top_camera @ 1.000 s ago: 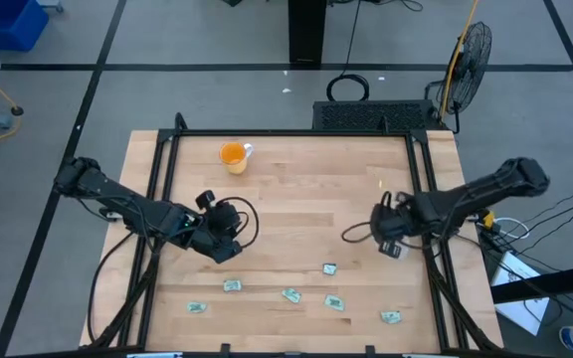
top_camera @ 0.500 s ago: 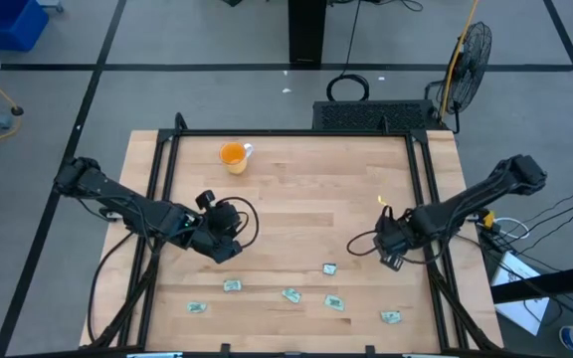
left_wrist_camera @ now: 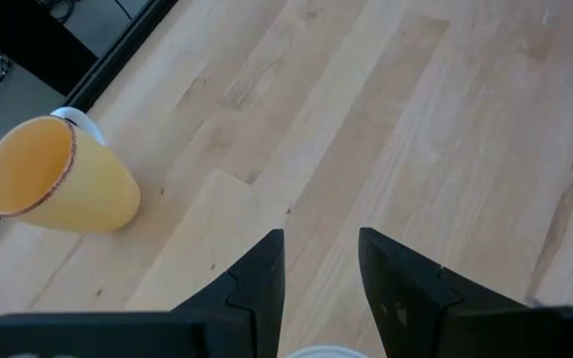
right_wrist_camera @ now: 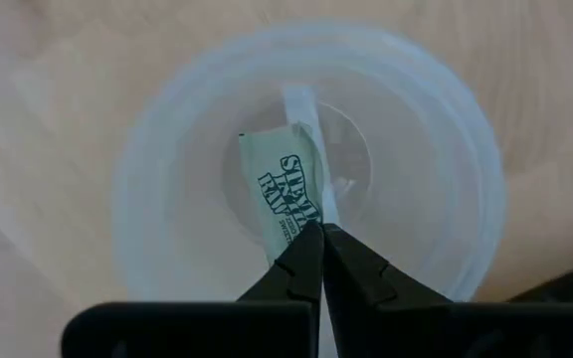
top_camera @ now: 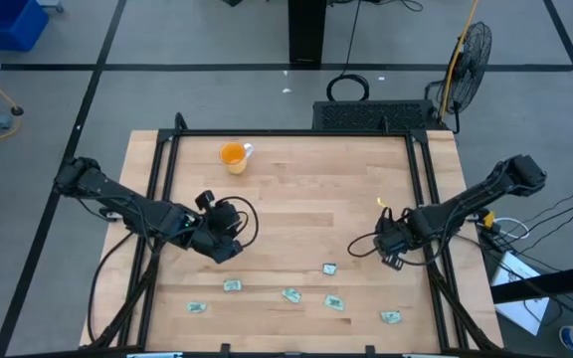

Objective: Pick and place items into bin
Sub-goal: Put the stevia packet into the right transparent bin

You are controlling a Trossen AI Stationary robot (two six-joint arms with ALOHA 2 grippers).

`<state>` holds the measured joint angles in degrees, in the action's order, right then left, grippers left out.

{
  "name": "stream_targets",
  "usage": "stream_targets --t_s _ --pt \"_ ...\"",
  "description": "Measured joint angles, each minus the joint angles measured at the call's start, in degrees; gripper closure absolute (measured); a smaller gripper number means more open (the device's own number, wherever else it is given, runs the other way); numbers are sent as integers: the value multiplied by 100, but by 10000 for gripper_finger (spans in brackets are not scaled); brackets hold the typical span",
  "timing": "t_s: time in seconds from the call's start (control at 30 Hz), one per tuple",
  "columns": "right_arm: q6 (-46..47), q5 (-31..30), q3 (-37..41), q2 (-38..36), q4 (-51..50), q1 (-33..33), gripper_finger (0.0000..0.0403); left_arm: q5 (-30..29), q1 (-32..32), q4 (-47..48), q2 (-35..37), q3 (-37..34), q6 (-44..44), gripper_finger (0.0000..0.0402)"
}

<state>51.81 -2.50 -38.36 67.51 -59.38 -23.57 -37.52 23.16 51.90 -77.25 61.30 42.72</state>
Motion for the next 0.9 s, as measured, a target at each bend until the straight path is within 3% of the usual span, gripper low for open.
stream_targets --t_s 0.33,0.6,0.77,0.9 --pt "-31 104 303 2 303 0 397 12 0 0 0 0 4 266" --pt "-289 84 301 2 444 0 335 196 0 -3 0 0 8 266" --pt "-217 728 -30 -2 290 2 310 363 0 -162 0 0 -39 266" --pt "-458 672 -553 -24 -103 7 309 387 1 -412 0 -1 -62 266"
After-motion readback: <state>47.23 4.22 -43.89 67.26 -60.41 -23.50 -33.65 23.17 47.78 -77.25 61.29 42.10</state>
